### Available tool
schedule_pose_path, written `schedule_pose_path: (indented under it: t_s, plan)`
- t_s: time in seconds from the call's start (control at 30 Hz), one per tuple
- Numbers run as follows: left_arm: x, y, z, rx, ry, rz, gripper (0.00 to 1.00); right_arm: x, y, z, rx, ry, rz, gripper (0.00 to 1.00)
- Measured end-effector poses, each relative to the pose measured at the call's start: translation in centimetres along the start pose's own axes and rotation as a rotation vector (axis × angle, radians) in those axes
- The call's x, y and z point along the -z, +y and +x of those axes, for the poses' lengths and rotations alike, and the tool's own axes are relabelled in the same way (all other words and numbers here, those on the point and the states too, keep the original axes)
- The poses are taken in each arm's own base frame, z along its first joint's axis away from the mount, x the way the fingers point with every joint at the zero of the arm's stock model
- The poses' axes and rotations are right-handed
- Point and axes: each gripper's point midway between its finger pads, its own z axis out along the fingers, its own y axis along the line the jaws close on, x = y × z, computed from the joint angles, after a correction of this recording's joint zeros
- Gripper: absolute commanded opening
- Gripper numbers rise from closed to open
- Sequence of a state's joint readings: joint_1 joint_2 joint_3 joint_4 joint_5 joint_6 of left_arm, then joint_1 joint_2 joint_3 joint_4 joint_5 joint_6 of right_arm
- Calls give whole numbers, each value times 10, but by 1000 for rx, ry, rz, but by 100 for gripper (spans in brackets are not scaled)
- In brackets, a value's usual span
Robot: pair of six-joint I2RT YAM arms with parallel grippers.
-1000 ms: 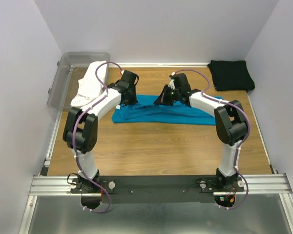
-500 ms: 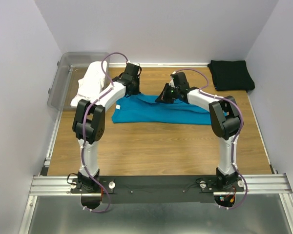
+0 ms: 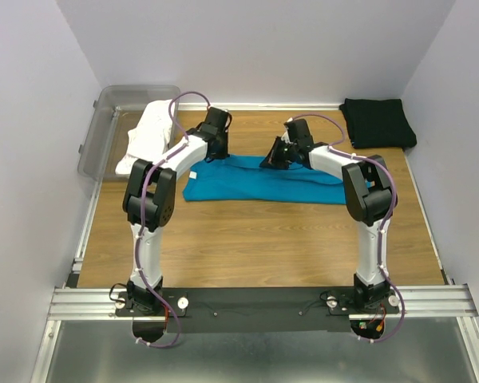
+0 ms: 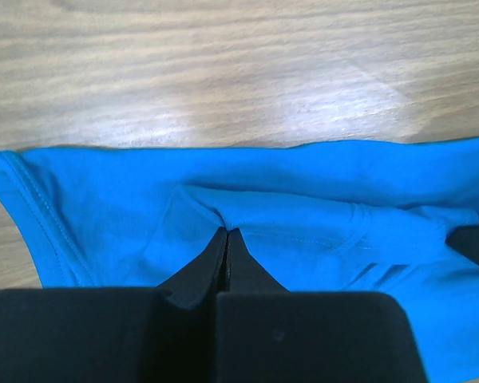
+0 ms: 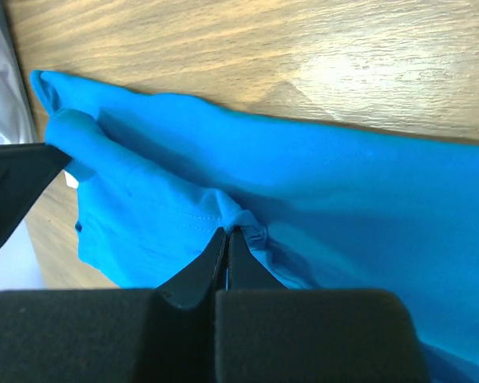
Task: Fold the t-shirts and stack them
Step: Fold the tshirt
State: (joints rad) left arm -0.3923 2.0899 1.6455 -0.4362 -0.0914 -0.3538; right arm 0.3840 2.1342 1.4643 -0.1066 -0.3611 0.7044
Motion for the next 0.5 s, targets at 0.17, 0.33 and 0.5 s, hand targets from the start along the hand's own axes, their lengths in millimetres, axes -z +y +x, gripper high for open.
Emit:
schedule_pose_path:
  t_s: [0.17, 0.33, 0.5]
  plan:
    - [-1, 9, 14, 36, 45, 0, 0, 0, 0, 1, 7, 7, -6, 3]
    - [8, 11, 23, 61, 76, 11, 0, 0, 0, 2, 16, 12, -10, 3]
    - [16, 5, 25, 78, 98, 46, 0, 0, 1, 5, 21, 23, -19, 4]
